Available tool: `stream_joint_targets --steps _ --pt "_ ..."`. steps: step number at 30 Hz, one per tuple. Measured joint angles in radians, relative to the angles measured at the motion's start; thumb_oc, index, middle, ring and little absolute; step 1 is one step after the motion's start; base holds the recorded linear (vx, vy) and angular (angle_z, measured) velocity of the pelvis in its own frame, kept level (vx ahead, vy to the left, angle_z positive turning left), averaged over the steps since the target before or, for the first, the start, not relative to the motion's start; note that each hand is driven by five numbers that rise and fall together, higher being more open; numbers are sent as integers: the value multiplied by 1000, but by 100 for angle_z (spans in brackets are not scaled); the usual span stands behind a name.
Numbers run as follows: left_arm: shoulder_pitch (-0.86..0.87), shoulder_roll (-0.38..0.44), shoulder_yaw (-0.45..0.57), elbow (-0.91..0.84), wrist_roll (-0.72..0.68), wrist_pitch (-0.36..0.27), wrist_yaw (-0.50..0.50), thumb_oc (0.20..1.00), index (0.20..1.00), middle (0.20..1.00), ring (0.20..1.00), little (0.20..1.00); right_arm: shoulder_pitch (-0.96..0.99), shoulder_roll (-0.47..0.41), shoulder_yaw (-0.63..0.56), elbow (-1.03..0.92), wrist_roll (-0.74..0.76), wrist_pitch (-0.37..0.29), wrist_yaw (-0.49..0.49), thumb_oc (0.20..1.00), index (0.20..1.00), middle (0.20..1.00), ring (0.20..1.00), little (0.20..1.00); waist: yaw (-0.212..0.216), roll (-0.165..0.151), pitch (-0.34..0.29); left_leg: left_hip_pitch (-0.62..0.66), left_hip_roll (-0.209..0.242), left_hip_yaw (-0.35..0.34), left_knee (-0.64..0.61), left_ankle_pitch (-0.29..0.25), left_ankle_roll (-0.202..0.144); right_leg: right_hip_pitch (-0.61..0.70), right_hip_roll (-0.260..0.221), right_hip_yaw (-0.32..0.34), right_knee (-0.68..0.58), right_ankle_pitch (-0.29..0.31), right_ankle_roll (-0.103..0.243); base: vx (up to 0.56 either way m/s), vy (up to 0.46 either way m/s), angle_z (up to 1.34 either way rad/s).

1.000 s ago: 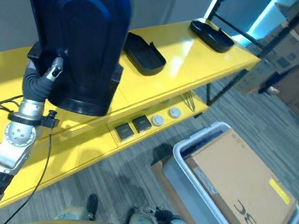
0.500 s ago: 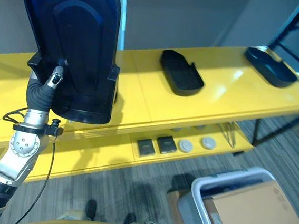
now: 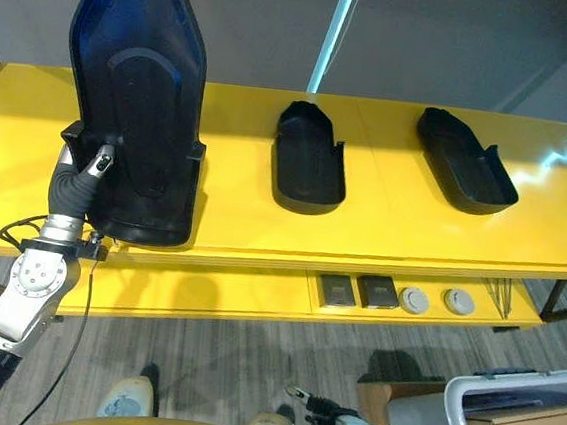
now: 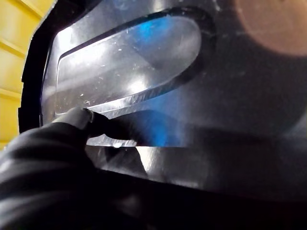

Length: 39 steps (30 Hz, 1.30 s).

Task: Move parts from the plastic box to the shelf.

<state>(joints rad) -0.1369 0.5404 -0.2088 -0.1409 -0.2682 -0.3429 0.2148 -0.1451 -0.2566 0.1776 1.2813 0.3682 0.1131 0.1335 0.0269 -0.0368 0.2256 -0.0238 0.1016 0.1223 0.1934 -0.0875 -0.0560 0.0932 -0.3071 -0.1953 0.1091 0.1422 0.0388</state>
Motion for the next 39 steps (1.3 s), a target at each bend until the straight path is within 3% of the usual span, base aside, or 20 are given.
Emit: stream_joint_targets --steps 4,7,8,9,10,12,13,16,20,23,25,26,28,31,32,33,35,37,38,39 --pt "-116 77 -87 -10 -12 -2 -47 200 200 200 200 200 5 32 -5 3 -1 -16 -127 1000 1000 1000 1000 1000 3 18 0 18 -54 20 -3 -5 51 -36 -69 -4 36 125 35 23 250 -1" --pt "-119 84 -71 -27 -13 -1 -44 200 200 200 200 200 -1 30 -24 -9 -13 -28 -190 1000 1000 1000 1000 1000 -4 42 -6 64 -84 68 -79 12 86 -52 -69 -11 4 204 42 34 252 -46" --pt "-118 66 -71 -1 -12 -3 -43 200 200 200 200 200 6 23 -26 -10 -13 -44 -202 1000 1000 1000 1000 1000 -21 74 -7 99 -65 69 -134 36 92 -68 -17 14 51 48 85 29 198 -15" --pt "-110 42 -74 46 -11 -2 -25 200 200 200 200 200 24 6 -19 -16 -19 -68 -208 1000 1000 1000 1000 1000 -55 107 -47 118 -36 49 -218 80 81 -91 109 49 86 -89 91 26 109 22" --pt "-110 44 -69 50 -4 -1 -8 200 200 200 200 200 42 7 -15 -20 -24 -75 -207 1000 1000 1000 1000 1000 -71 92 -64 122 -41 43 -256 92 84 -105 160 42 86 -127 83 24 67 34" --pt "-107 43 -66 43 11 0 40 200 200 200 200 200 75 12 9 -19 -70 -69 -204 1000 1000 1000 1000 1000 -66 51 -83 122 -65 38 -274 102 74 -88 210 40 -43 -122 18 42 -81 26" --pt "-92 37 -65 36 20 6 63 200 200 200 200 200 105 9 18 -4 -99 -65 -199 1000 1000 1000 1000 1000 -67 32 -97 117 -90 9 -279 103 66 -39 206 43 -166 -77 41 52 -129 39" --pt "-28 17 -45 -8 36 34 96 200 200 200 200 200 146 -21 59 -4 -157 -46 -141 1000 1000 1000 1000 1000 -51 66 -106 108 -74 -18 -278 121 36 -17 228 27 -195 -61 40 -21 -148 29" --pt "57 -23 34 -3 33 60 131 200 200 200 200 200 130 -53 123 -46 -197 -49 -78 1000 1000 1000 1000 1000 -21 63 -106 91 -58 -45 -271 136 17 -20 247 9 -202 -69 22 -53 -69 21" --pt "88 -33 85 14 35 62 159 200 200 200 200 200 101 -51 126 -36 -220 -42 -20 1000 1000 1000 1000 1000 27 52 -85 11 -62 -102 -140 124 -1 -26 237 10 -202 -79 3 -11 129 25" --pt "84 -33 108 56 41 64 147 200 200 200 200 200 77 -50 134 -12 -249 -37 -4 1000 1000 1000 1000 1000 31 38 -69 -42 -53 -84 -38 96 -9 -20 207 -44 -202 -64 -15 66 332 34" --pt "81 -32 107 67 44 67 145 200 200 200 200 200 74 -51 134 -3 -249 -34 -4 1000 1000 1000 1000 1000 30 40 -69 -46 -43 -80 -31 92 -15 -16 203 -48 -202 -64 -16 74 288 47" --pt "80 -31 104 101 57 91 124 200 200 200 200 200 71 -71 113 2 -216 -9 -8 1000 1000 1000 1000 1000 8 52 -64 -19 44 -28 -61 82 -30 9 189 -90 -201 -75 1 67 315 50" --pt "78 -31 76 114 56 107 92 200 200 200 200 200 86 -109 74 -6 -175 3 -10 1000 1000 1000 1000 1000 -12 94 -66 54 78 -14 -168 91 -32 28 162 -93 -201 -76 33 64 310 33" --pt "73 -30 74 118 56 112 77 200 200 200 200 200 87 -109 71 -6 -174 1 -14 1000 1000 1000 1000 1000 -22 99 -66 68 72 1 -202 127 -81 29 144 -93 -201 -65 54 95 213 20" --pt "52 -17 71 132 56 131 45 200 200 200 200 200 96 -98 59 -11 -170 0 -40 1000 1000 1000 1000 1000 -25 76 -58 101 -1 12 -272 155 -49 18 88 -69 -198 -55 68 89 148 17" --pt "46 29 71 133 56 144 20 200 200 200 200 200 96 -49 45 -12 -148 -3 -82 1000 1000 1000 1000 1000 -21 41 -44 96 -40 19 -280 158 -26 0 53 -55 -194 -16 50 81 123 -3" --pt "57 87 71 136 55 181 10 200 200 200 200 200 94 -13 2 -13 -118 -5 -132 1000 1000 1000 1000 1000 -10 37 -43 99 -38 48 -281 147 -8 -31 53 -66 -174 64 43 85 66 -37" --pt "58 108 70 138 49 190 9 200 200 200 200 200 96 -7 -9 -19 -122 -8 -145 1000 1000 1000 1000 1000 -17 51 -36 101 -37 51 -281 143 -1 -58 57 -59 -147 50 52 105 -2 -21" --pt "53 123 70 157 15 189 2 200 200 200 200 200 107 -5 -21 -39 -136 -23 -162 1000 1000 1000 1000 1000 -47 51 -35 110 -31 41 -281 140 6 -61 83 0 -138 0 72 92 -58 8"
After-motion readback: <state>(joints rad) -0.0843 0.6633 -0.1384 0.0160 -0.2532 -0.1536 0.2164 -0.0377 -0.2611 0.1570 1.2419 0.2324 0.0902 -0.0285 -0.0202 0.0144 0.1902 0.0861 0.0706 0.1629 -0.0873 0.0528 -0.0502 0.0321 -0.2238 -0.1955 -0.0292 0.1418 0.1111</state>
